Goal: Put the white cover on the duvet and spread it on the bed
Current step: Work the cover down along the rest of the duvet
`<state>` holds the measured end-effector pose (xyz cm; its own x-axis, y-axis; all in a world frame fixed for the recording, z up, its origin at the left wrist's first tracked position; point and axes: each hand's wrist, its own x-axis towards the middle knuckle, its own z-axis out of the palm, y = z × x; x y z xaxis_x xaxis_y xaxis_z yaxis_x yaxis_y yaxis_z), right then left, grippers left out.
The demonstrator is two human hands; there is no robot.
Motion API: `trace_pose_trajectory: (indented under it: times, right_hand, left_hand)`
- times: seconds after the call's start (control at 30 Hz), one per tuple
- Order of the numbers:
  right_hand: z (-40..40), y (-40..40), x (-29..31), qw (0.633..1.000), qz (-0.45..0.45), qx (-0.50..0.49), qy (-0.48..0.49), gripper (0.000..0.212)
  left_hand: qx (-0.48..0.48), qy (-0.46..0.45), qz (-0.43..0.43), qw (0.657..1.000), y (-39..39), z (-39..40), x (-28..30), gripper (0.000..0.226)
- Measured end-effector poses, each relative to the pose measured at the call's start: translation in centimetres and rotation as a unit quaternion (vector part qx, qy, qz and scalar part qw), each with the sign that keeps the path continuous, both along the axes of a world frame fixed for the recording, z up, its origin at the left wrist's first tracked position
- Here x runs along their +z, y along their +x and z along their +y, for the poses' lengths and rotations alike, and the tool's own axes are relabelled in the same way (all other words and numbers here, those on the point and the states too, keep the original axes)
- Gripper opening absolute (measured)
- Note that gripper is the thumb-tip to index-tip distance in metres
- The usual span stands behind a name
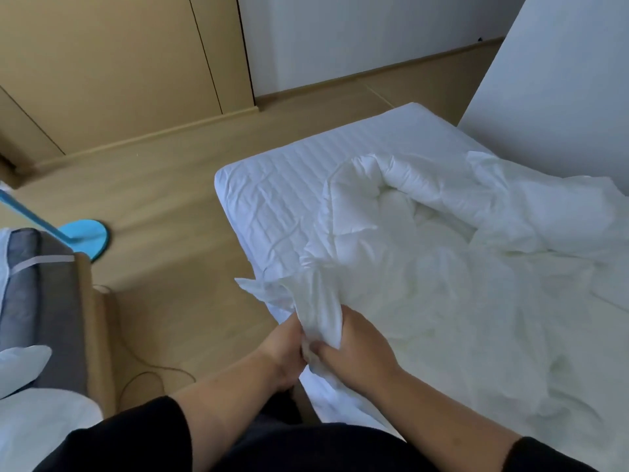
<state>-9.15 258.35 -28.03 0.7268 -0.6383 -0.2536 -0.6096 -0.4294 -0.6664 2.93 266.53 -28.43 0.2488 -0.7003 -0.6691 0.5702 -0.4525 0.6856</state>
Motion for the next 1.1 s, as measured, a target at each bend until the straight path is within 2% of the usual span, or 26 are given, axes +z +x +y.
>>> trace_pose_trajectory:
  times: [0.07, 0.13, 0.2, 0.23, 0.3, 0.33, 0.4, 0.43, 0.47, 0.57, 0.83, 0.97, 1.1]
  right_hand:
    - [0.4, 0.4, -0.3, 1.0, 0.008, -0.007, -0.025, 0.017]
    - [0.5, 0.7, 0.0, 0.998, -0.029, -0.007, -0.064, 0.008]
    - [1.1, 1.1, 0.7, 0.992, -0.082, 0.016, -0.098, 0.014]
    - [1.7, 1.7, 0.5, 0.992, -0.073, 0.042, -0.098, 0.024]
    - [3.1, 3.0, -0.6, 0.989, 0.031, 0.14, -0.039, 0.045]
    - [3.7, 3.8, -1.7, 0.972, 0.118, 0.205, 0.01, 0.054]
    - [4.6, 5.5, -3.3, 0.892, 0.296, 0.331, 0.078, 0.064]
    - [5.1, 6.4, -3.9, 0.853, 0.358, 0.369, 0.089, 0.065]
    - [5.7, 7.5, -4.2, 0.835, 0.386, 0.382, 0.09, 0.064]
    - [7.7, 12.2, -4.3, 0.867, 0.354, 0.342, 0.078, 0.054]
    - [13.9, 30.9, -2.6, 0.916, 0.267, 0.287, 0.083, 0.035]
    - [14.8, 38.6, -0.3, 0.921, 0.25, 0.293, 0.05, 0.043]
    - [11.4, 43.9, 0.8, 0.926, 0.26, 0.272, -0.023, 0.054]
  left_hand:
    - [-0.036, 0.028, -0.059, 0.997, 0.1, 1.5, -0.3, 0.039]
    - [-0.067, 0.032, -0.114, 0.991, 1.0, 3.4, -0.6, 0.035]
    - [-0.067, 0.04, -0.174, 0.982, 2.3, 5.1, -0.2, 0.028]
    - [-0.059, 0.049, -0.196, 0.978, 3.0, 5.8, 0.0, 0.027]
    - [-0.047, 0.095, -0.246, 0.964, 4.8, 7.5, -0.2, 0.025]
    - [-0.047, 0.126, -0.269, 0.954, 5.9, 8.4, -0.7, 0.024]
    - [-0.063, 0.183, -0.287, 0.938, 7.9, 10.4, -1.4, 0.025]
    - [-0.071, 0.196, -0.279, 0.937, 8.8, 11.5, -1.5, 0.025]
    - [-0.075, 0.201, -0.273, 0.938, 9.8, 12.6, -1.6, 0.022]
    - [-0.085, 0.197, -0.282, 0.935, 13.2, 15.9, -1.8, 0.014]
    - [-0.146, 0.223, -0.32, 0.909, 29.5, 24.9, -2.2, 0.026]
    - [-0.14, 0.257, -0.376, 0.879, 38.0, 27.3, -1.1, 0.024]
    - [-0.198, 0.277, -0.393, 0.854, 44.4, 25.3, -0.9, 0.033]
